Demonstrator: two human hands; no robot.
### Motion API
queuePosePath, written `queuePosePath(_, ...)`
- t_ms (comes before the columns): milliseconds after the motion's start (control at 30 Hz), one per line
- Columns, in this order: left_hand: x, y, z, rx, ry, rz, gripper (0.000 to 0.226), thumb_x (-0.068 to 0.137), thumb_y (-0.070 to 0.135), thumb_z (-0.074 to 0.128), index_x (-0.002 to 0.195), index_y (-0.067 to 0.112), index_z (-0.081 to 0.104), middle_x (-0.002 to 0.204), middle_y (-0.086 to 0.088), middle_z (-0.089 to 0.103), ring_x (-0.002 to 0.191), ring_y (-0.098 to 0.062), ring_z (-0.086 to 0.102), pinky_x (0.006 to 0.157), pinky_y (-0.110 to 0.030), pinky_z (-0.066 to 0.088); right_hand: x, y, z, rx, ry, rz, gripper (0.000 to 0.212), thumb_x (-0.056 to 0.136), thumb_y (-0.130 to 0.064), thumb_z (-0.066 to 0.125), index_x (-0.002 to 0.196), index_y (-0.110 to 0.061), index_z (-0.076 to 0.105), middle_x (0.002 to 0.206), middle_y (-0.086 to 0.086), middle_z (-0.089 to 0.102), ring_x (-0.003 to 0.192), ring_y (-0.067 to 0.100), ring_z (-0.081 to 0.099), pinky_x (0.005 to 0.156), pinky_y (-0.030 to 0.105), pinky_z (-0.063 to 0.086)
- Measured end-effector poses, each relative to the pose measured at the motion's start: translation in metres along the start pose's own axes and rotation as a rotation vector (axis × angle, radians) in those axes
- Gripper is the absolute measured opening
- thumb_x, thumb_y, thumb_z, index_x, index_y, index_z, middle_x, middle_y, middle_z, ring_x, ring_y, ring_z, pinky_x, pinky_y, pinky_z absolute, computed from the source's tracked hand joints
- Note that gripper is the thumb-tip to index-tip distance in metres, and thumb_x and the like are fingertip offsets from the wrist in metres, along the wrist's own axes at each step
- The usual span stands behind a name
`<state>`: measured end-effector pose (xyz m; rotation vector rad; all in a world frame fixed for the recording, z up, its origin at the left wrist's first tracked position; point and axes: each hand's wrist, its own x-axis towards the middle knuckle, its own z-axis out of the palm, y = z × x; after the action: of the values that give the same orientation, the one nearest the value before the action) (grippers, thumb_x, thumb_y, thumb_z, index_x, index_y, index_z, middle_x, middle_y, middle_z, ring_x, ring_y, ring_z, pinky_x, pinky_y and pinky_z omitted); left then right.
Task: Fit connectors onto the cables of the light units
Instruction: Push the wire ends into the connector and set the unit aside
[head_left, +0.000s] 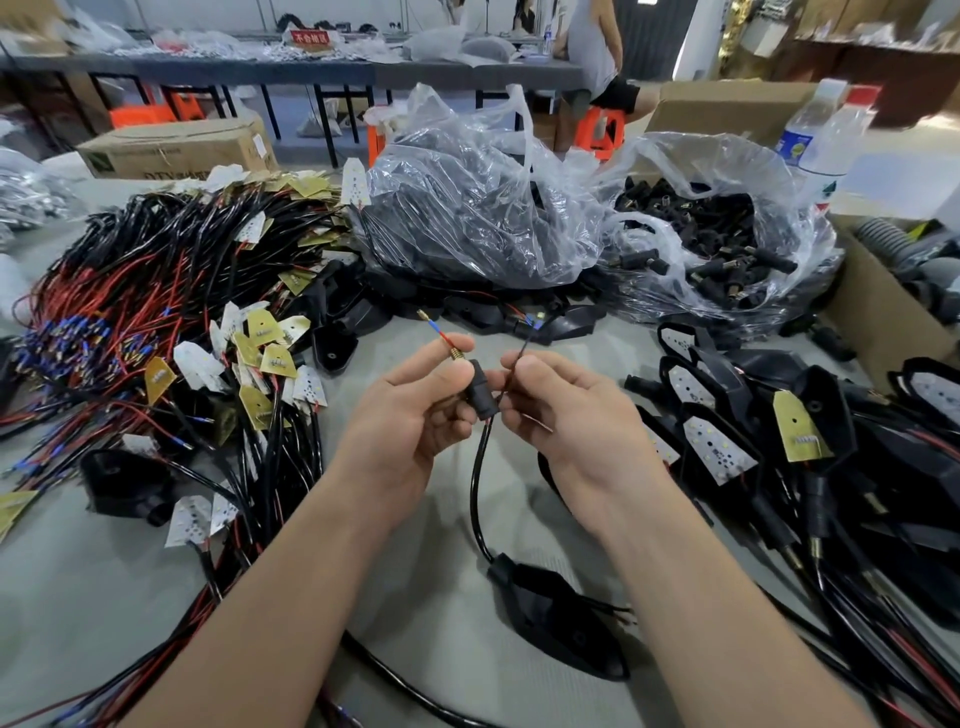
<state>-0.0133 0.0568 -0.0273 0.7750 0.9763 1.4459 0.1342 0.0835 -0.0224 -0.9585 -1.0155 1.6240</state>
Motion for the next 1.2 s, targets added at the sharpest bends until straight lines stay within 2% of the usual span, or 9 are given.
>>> queuePosePath(133,0.001,-0.003,0.000,-0.012,0.121,0.004,0.029,0.095,0.009,0.063,0.076,0.024,0.080,0.091,-0.006,0.077,0.049,-0.007,0.058,0.051,-0.015,0.052,0.000,-0.003,-0.001,-0.029,0.030,-0.089,0.024,0.099,-0.013,0.060,0.079,-0.011,0.073,0.088,0.010,0.075,0.065,0.013,0.056,0.063,0.024,0.043)
queuePosePath(233,0.005,-0.001,-0.004,-0.088,0.246,0.000,0.015,0.096,0.011,0.064,0.085,0.015,0.073,0.082,-0.002,0.076,0.048,-0.004,0.058,0.050,-0.013,0.052,-0.002,-0.007,-0.004,0.012,-0.062,-0.088,0.036,0.101,-0.014,0.055,0.069,-0.015,0.072,0.084,0.013,0.074,0.061,0.014,0.055,0.058,0.024,0.042)
queuePosePath(333,0.008,0.001,-0.007,-0.165,0.319,-0.013,0.013,0.097,0.015,0.065,0.086,0.013,0.072,0.079,-0.003,0.077,0.046,-0.005,0.056,0.046,-0.013,0.050,-0.003,-0.009,-0.006,-0.020,-0.132,-0.096,0.042,0.101,-0.015,0.052,0.064,-0.016,0.071,0.078,0.014,0.073,0.061,0.016,0.053,0.060,0.026,0.042)
queuePosePath(433,0.008,0.001,-0.008,-0.212,0.341,-0.059,0.015,0.099,0.016,0.061,0.089,0.015,0.072,0.078,-0.003,0.077,0.043,-0.004,0.053,0.043,-0.012,0.047,-0.005,-0.008,-0.008,-0.340,-0.110,-0.205,0.034,0.092,-0.016,0.062,0.059,-0.013,0.069,0.080,0.010,0.072,0.072,0.014,0.057,0.070,0.028,0.042)
queuePosePath(567,0.008,0.002,-0.010,-0.271,0.353,-0.091,0.017,0.101,0.017,0.058,0.089,0.015,0.069,0.076,-0.002,0.077,0.040,-0.003,0.050,0.040,-0.011,0.044,-0.006,-0.009,-0.011,-0.828,-0.151,-0.254,0.026,0.086,-0.020,0.072,0.059,-0.017,0.072,0.114,-0.018,0.067,0.099,0.000,0.063,0.090,0.028,0.045)
queuePosePath(667,0.008,0.000,-0.007,-0.260,0.351,-0.096,0.016,0.101,0.017,0.058,0.088,0.014,0.067,0.074,-0.003,0.076,0.039,-0.003,0.049,0.040,-0.011,0.043,-0.007,-0.009,-0.009,-0.987,-0.217,-0.280,0.026,0.085,-0.020,0.072,0.059,-0.019,0.071,0.124,-0.024,0.061,0.112,-0.003,0.056,0.095,0.022,0.041)
queuePosePath(800,0.009,-0.001,-0.007,-0.233,0.368,-0.096,0.015,0.101,0.018,0.060,0.088,0.014,0.067,0.073,-0.002,0.076,0.039,-0.003,0.049,0.040,-0.011,0.043,-0.009,-0.009,-0.008,-1.043,-0.291,-0.348,0.027,0.087,-0.019,0.072,0.060,-0.018,0.071,0.135,-0.021,0.057,0.124,-0.006,0.048,0.094,0.002,0.029)
queuePosePath(967,0.009,-0.001,-0.010,-0.206,0.394,-0.076,0.014,0.099,0.017,0.062,0.087,0.013,0.067,0.072,-0.001,0.076,0.039,-0.003,0.050,0.040,-0.012,0.043,-0.010,-0.010,-0.007,-1.046,-0.289,-0.375,0.028,0.088,-0.019,0.072,0.061,-0.016,0.070,0.135,-0.025,0.058,0.122,-0.010,0.048,0.089,-0.001,0.028)
queuePosePath(1200,0.009,-0.001,-0.011,-0.136,0.319,-0.009,0.009,0.099,0.017,0.063,0.091,0.014,0.068,0.082,-0.003,0.077,0.047,-0.004,0.053,0.046,-0.013,0.046,-0.008,-0.006,-0.010,-1.059,-0.315,-0.330,0.028,0.087,-0.016,0.071,0.060,-0.013,0.068,0.129,-0.029,0.058,0.114,-0.010,0.054,0.088,-0.001,0.032)
